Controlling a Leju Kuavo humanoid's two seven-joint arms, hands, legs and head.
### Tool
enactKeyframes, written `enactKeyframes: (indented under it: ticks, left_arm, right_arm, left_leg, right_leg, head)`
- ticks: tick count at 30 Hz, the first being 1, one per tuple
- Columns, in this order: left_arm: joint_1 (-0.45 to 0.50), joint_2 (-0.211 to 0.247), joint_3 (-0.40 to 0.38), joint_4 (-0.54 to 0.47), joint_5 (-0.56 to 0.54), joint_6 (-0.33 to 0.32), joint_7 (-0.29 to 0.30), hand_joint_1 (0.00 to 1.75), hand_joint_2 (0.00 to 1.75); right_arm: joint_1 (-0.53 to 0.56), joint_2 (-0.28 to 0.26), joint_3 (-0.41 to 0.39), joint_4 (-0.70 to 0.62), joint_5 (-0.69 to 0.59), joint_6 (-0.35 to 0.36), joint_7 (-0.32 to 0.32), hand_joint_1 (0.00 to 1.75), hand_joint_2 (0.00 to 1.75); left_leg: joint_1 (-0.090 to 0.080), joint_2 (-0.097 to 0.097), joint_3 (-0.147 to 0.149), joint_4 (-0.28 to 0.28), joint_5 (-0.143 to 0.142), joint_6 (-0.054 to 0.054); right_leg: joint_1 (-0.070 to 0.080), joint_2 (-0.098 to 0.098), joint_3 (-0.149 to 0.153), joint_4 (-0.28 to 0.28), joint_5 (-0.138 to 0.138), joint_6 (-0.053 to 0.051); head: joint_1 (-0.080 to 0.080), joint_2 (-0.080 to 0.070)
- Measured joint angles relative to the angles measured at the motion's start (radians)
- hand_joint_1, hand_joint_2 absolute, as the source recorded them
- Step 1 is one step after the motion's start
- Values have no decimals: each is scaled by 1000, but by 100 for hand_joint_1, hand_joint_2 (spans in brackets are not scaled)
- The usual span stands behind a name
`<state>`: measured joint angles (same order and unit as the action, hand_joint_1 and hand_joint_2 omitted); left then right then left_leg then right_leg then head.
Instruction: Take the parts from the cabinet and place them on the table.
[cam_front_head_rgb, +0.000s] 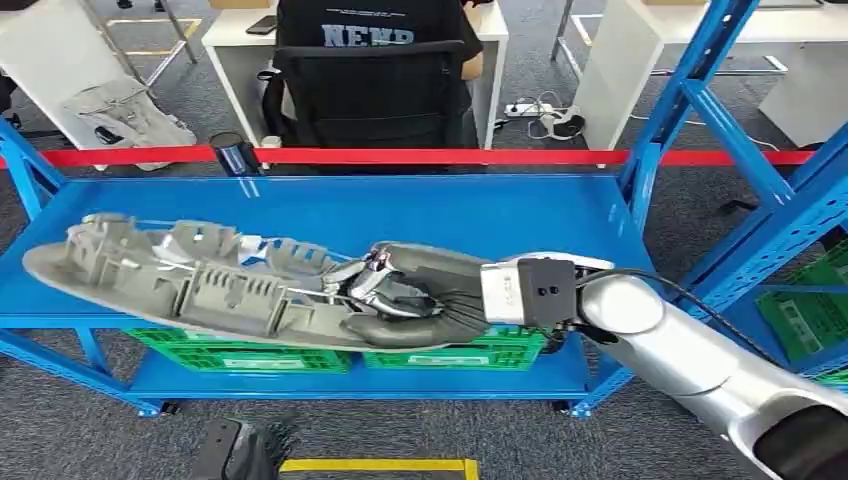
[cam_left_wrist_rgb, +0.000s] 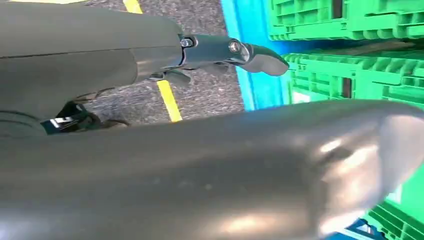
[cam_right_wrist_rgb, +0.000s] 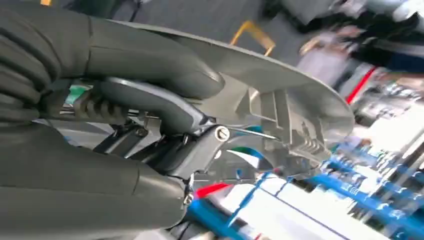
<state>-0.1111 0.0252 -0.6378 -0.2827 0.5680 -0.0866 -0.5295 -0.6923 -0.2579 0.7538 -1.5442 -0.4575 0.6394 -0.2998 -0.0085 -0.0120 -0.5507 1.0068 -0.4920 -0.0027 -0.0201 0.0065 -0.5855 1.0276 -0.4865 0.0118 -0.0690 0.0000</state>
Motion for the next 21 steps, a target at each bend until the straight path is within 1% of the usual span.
enactKeyframes:
  ticks: [8, 13, 14, 21]
  left_arm:
    - [-16, -3, 0, -8, -7, -4, 5, 0, 0]
    - [-18, -3, 0, -11, -15, -9, 6, 0, 0]
    - [-18, -3, 0, -12, -16, -10, 6, 0, 175]
    - [-18, -3, 0, -12, -28, -15, 6, 0, 175]
  right_arm:
    - [17, 21, 27, -34, -131, 58, 30, 175, 175]
    - [45, 44, 45, -50, -240, 94, 84, 175, 175]
    - [52, 49, 50, -53, -247, 96, 87, 175, 175]
    - [92, 71, 81, -65, -250, 104, 97, 175, 175]
  left_leg:
    - [0, 0, 0, 0, 0, 0]
    - [0, 0, 0, 0, 0, 0]
    - [0, 0, 0, 0, 0, 0]
    - [0, 0, 0, 0, 0, 0]
  right_leg:
    - [0, 0, 0, 0, 0, 0]
    - [0, 0, 0, 0, 0, 0]
    - [0, 0, 0, 0, 0, 0]
    - [0, 0, 0, 0, 0, 0]
  head:
    - [0, 0]
    - [0, 0]
    - [0, 0]
    - [0, 0]
